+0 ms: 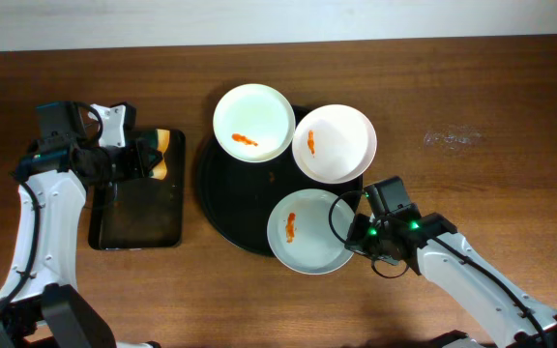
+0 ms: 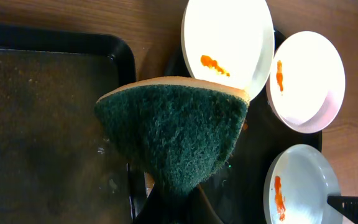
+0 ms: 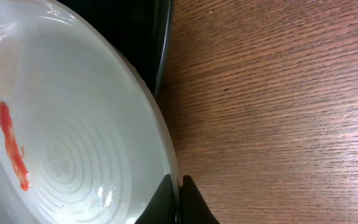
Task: Clean dirty plates on tray and stack at the side
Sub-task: 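Grasp the rim of the front white plate with the right gripper, then lift the plate with the right gripper and bring sponge toward it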
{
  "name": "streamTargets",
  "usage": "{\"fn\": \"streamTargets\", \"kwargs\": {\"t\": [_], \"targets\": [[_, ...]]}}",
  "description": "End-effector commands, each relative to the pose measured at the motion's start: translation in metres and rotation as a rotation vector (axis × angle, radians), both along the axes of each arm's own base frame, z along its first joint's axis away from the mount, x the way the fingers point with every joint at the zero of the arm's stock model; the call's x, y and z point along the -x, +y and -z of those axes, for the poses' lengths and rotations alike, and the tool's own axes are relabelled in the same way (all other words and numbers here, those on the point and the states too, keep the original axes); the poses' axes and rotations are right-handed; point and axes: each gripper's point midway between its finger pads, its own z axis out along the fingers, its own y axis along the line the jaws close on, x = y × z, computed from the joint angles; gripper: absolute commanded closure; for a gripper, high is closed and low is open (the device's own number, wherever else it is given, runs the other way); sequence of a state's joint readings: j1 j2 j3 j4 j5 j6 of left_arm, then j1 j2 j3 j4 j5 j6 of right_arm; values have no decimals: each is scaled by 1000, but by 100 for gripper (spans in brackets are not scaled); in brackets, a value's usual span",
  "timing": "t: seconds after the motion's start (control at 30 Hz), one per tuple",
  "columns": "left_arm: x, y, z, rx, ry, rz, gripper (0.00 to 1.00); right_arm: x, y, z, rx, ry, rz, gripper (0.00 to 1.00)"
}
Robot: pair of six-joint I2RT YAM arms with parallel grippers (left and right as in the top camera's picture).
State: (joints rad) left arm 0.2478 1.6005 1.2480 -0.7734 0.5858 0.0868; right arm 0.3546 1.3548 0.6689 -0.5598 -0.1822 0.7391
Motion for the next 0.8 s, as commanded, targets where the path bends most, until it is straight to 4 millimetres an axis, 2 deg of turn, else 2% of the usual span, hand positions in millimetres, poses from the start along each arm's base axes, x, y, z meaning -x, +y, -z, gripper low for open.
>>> {"fn": "streamTargets", "kwargs": {"t": [0.0, 0.1, 0.17, 0.27, 0.33, 0.4, 0.47, 0.53, 0.6, 0.67, 0.7, 0.77], "targets": [[-1, 0, -12, -23, -41, 11, 100, -9, 12, -18, -47, -50, -44, 96], [-2, 0, -12, -24, -42, 12, 100, -28, 20, -46, -66, -138, -83, 96], [-2, 1, -12, -25, -46, 11, 100, -45, 25, -73, -68, -210, -117, 96], [-7, 4, -13, -44, -64, 4, 100, -67, 17, -105, 10, -297, -119, 96], [-13, 7, -16, -57, -95, 0, 100, -72, 17, -113, 19, -324, -125, 96], [-21, 4, -25, 3, -113, -46, 100, -73, 16, -113, 28, -332, -136, 96], [-26, -30, -52, 182, -196, 57, 100, -76, 7, -107, 87, -328, -116, 96], [-26, -57, -67, 261, -241, 144, 100, -76, 4, -102, 117, -323, -138, 96], [-26, -85, -71, 272, -253, 207, 100, -76, 0, -98, 152, -315, -160, 96], [-24, -117, -72, 249, -272, 279, 100, -76, -21, -100, 291, -290, -173, 96], [-25, -126, -71, 232, -275, 286, 100, -77, -28, -104, 339, -278, -182, 96], [-25, -148, -67, 188, -273, 291, 100, -82, -38, -125, 429, -256, -216, 96]]}}
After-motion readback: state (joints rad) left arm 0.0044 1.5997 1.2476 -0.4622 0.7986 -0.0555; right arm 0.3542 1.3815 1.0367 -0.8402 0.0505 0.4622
